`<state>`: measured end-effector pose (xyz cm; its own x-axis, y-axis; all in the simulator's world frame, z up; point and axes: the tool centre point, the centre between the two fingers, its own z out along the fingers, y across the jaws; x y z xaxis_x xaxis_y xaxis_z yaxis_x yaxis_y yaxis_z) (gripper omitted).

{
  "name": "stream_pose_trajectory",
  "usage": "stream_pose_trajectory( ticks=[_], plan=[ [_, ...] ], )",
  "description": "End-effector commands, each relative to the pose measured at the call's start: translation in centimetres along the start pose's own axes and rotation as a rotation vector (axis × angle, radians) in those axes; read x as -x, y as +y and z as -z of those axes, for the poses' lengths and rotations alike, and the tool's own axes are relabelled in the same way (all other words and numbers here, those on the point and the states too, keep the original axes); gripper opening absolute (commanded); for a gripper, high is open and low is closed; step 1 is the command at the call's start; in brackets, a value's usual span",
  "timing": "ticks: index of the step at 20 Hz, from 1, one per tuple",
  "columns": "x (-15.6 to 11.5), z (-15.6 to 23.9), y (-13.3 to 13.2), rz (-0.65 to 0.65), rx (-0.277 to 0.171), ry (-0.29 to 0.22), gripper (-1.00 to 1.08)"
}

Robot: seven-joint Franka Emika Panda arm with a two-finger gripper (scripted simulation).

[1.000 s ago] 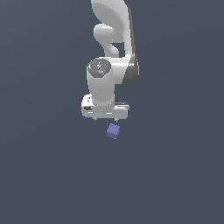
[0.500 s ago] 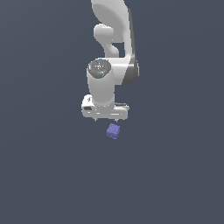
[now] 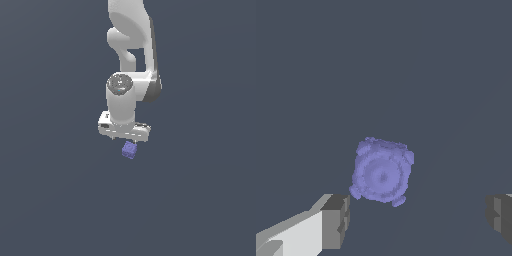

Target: Pick up the object and move it to a goal position.

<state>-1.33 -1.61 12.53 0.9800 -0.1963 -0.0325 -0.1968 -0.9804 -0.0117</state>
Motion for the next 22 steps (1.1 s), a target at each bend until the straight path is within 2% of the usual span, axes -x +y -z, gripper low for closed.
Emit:
stream_pose_trajectory(
  ticks=[1,11,22],
  plan=[
    [0.1,-0.8,-0.5,-0.041,0.002,0.006,1.0],
    [0.3,-3.2,-2.0,-0.172,0.008,0.029,1.0],
    [0.4,-3.9,-2.3,-0.194,0.008,0.032,1.0]
  ],
)
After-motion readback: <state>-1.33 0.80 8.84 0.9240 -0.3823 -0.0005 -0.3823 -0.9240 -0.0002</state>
